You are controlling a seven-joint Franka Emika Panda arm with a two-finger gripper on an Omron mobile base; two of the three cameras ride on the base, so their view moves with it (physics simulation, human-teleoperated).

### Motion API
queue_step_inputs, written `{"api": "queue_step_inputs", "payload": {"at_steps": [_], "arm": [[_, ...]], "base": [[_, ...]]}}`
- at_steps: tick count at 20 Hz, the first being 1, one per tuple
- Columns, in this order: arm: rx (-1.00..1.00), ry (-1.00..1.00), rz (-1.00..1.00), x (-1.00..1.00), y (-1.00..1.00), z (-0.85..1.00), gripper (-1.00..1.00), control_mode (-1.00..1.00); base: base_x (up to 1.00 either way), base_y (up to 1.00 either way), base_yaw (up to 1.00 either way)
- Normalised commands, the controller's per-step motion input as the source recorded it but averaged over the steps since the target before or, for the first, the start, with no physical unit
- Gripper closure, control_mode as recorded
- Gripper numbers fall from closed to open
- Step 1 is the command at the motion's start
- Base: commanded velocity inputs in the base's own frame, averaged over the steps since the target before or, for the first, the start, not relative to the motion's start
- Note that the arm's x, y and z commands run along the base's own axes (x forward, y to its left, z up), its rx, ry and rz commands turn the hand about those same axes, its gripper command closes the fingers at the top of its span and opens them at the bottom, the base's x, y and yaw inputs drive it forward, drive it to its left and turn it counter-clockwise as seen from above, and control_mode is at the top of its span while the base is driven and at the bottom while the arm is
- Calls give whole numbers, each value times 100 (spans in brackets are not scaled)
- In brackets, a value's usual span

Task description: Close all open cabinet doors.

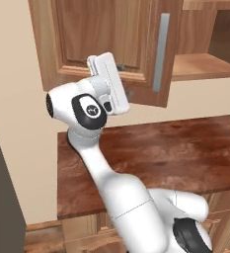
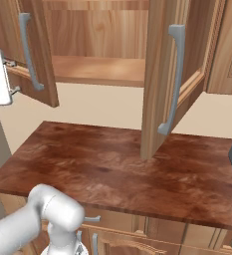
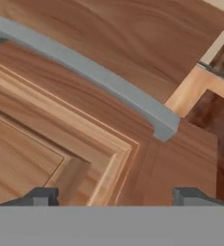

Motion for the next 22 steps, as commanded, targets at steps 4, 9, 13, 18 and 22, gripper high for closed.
{"api": "queue_step_inputs", "payload": {"at_steps": [4, 9, 13, 18, 22], "arm": [[15, 0, 19, 72, -58, -15, -100, -100], [16, 0, 25, 82, -57, -25, -100, -100], [17, 0, 34, 94, -65, -41, -100, -100], [17, 0, 39, 97, -74, -51, -100, -100], [15, 1, 39, 94, -65, -51, -100, -100]], "base": [[0, 0, 0], [0, 0, 0], [0, 0, 0], [0, 0, 0], [0, 0, 0]]}}
